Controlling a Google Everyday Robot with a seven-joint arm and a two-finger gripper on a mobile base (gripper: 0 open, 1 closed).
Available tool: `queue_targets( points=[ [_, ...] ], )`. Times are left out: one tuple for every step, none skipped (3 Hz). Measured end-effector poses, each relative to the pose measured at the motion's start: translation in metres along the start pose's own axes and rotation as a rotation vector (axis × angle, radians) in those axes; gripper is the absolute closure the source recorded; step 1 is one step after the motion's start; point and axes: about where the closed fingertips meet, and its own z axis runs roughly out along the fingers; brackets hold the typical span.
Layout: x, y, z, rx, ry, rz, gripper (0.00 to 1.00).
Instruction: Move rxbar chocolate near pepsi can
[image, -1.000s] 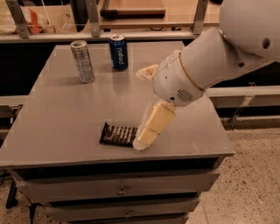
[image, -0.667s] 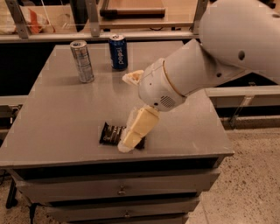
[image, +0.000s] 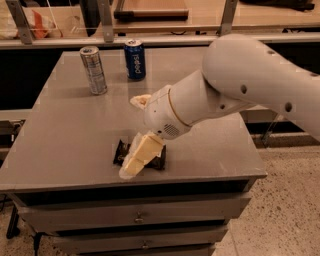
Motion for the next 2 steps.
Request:
queue_targets(
  points=[
    [0.024, -0.009, 0.013, 0.005, 0.002, 0.017, 0.00],
    [0.035, -0.011, 0.012, -0.006, 0.000, 0.013, 0.00]
  ],
)
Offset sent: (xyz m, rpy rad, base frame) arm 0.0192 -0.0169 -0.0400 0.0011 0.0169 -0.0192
